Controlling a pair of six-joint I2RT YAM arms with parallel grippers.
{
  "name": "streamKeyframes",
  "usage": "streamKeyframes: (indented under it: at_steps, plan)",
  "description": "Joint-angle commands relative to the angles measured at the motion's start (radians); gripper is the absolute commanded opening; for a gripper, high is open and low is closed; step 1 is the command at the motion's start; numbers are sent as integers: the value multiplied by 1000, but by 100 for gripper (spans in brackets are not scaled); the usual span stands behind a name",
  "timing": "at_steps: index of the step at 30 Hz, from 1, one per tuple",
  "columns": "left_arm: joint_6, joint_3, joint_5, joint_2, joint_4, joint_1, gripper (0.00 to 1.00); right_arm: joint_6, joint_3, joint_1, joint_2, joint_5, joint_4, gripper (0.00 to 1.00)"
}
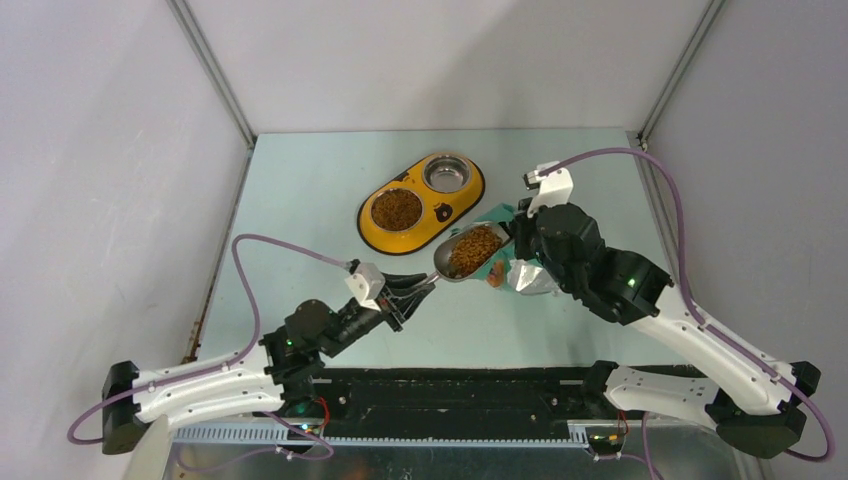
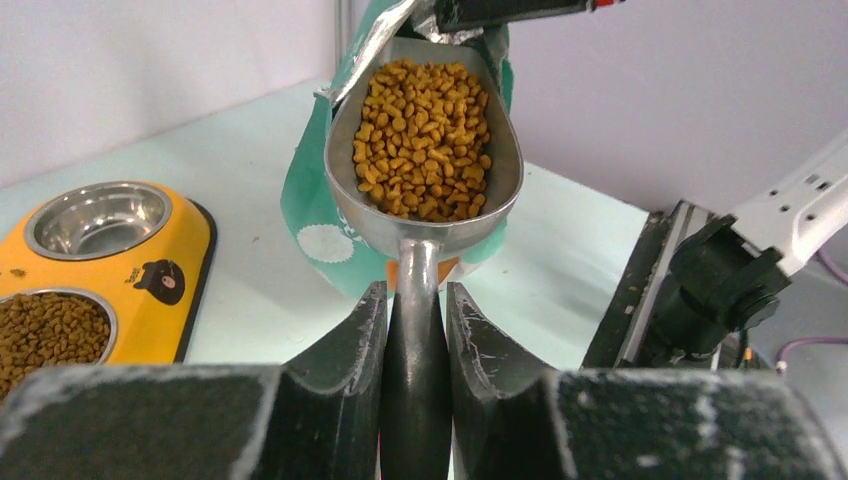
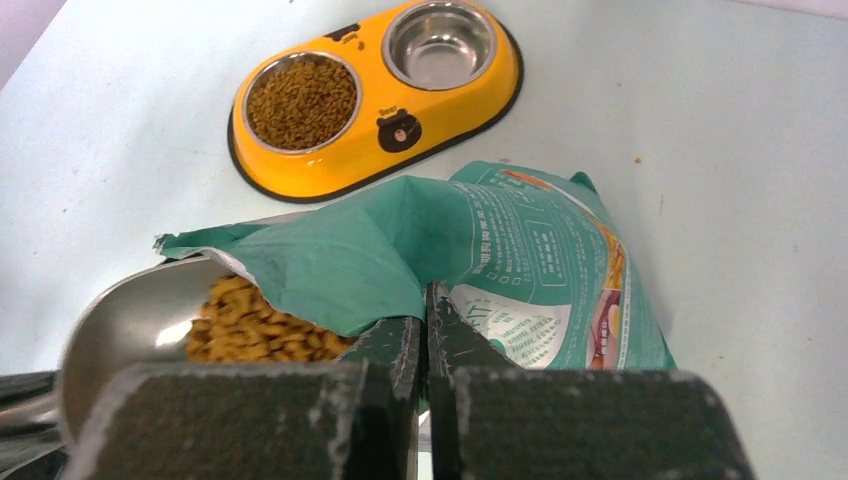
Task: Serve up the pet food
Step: Collect the pet food from the pet food bag.
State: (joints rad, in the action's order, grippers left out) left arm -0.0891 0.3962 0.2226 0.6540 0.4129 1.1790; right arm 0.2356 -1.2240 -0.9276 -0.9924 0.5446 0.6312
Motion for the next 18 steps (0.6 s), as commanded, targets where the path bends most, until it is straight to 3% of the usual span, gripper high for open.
streamKeyframes:
  at_steps: [1, 18]
  plan:
    - [-20, 9, 0, -71, -10, 15, 0, -18, -15, 28, 56, 170, -36, 0]
    - [-20, 75, -72, -159, -43, 25, 0, -26, -15, 31, 72, 202, -65, 0]
